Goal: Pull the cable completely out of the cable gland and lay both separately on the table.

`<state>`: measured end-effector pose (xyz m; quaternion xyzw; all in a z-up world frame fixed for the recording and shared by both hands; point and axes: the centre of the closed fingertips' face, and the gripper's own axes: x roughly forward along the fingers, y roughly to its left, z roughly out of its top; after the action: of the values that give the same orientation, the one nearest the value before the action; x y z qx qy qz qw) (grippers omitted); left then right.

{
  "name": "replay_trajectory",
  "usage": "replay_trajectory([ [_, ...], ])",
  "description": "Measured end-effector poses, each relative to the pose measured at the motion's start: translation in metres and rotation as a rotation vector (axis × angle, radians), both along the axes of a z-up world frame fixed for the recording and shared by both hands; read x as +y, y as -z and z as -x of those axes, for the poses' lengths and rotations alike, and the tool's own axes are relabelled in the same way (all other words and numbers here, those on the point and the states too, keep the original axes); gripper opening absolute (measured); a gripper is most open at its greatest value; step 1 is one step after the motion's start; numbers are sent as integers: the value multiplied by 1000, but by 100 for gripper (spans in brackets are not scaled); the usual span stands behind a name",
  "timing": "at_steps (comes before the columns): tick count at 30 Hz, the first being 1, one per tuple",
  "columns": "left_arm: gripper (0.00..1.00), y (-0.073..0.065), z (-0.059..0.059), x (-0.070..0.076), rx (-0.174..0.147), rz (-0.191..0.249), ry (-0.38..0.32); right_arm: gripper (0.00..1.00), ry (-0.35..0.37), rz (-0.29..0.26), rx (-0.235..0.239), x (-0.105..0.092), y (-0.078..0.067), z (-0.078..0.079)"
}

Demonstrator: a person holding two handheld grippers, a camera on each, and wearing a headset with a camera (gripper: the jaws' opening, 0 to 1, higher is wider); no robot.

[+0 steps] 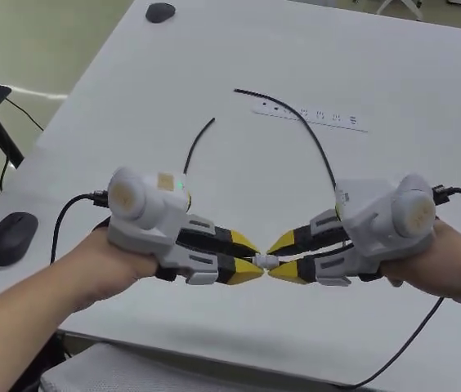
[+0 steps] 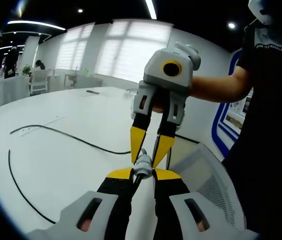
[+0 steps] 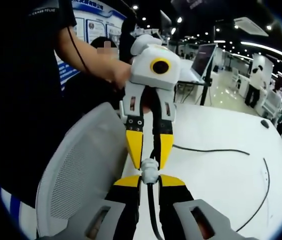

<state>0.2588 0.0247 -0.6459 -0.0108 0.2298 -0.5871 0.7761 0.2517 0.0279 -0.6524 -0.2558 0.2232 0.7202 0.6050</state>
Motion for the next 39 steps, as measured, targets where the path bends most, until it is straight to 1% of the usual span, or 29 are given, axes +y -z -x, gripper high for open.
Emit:
replay_trajectory([
  [3,15,-2,-2,2,12,4,-19,8,22,-50,-3,1,-2,-2],
  [5,15,-3,0,1,29,-5,-22,9,31,-58,8,1,-2,0],
  [6,15,-3,1,1,18,-15,-26,9,35,-64,7,1,-2,0],
  [8,15,-3,2,0,36,-22,-28,9,35,-80,5,1,-3,2],
  [9,14,-4,2,0,38,-24,-31,9,30,-96,-4,0,-4,2],
  [11,14,-7,3,-2,34,-27,-33,9,39,-111,14,-2,-7,1],
  [12,15,-8,3,-2,29,-29,-35,9,45,-115,23,-2,-8,1],
  [14,15,-10,2,-4,16,-34,-37,9,70,-119,61,-4,-11,0],
  [16,15,-11,2,-6,0,-41,-37,9,76,-129,76,-5,-12,-2],
  [17,15,-12,2,-6,-10,-47,-35,10,89,-132,104,-6,-13,-1],
  [18,15,-12,2,-7,-18,-56,-34,10,89,-134,114,-8,-13,-1],
  [19,14,-11,3,-7,-16,-67,-33,10,89,-141,119,-8,-14,-1],
  [20,14,-10,2,-7,-32,-84,-29,9,92,-145,137,-10,-15,-2],
  [21,14,-10,2,-7,-41,-85,-30,9,94,-143,146,-11,-15,-2],
  [22,14,-11,3,-8,-40,-83,-33,9,105,-140,195,-13,-16,-1],
  [23,14,-11,2,-7,-45,-87,-35,9,118,-130,221,-15,-16,-2],
  [24,14,-11,1,-7,-61,-94,-39,10,133,-127,253,-16,-17,-4],
  [25,14,-11,1,-7,-67,-99,-39,10,128,-152,281,-15,-21,-5],
  [26,14,-11,1,-7,-73,-106,-36,10,143,-167,347,-16,-25,-5],
  [28,15,-10,2,-7,-98,-126,-28,13,179,-169,441,-17,-25,-10],
  [29,15,-10,2,-7,-103,-130,-28,15,176,-178,478,-17,-27,-10],
  [30,15,-11,3,-8,-107,-133,-26,17,170,-174,537,-17,-27,-8],
  [32,15,-11,4,-8,-124,-144,-17,20,155,-187,571,-16,-26,-8],
  [33,15,-10,4,-8,-124,-151,-15,22,148,-176,622,-16,-25,-5],
  [34,15,-9,4,-8,-123,-156,-14,22,140,-170,641,-15,-24,-5],
  [35,15,-9,4,-8,-131,-162,-12,21,131,-156,665,-15,-21,-3],
  [36,15,-9,3,-8,-134,-163,-12,20,126,-159,671,-14,-20,-3],
  [38,15,-9,3,-7,-135,-164,-11,18,118,-168,706,-11,-20,-2],
  [39,15,-9,3,-7,-137,-165,-12,18,126,-171,749,-10,-20,-1],
])
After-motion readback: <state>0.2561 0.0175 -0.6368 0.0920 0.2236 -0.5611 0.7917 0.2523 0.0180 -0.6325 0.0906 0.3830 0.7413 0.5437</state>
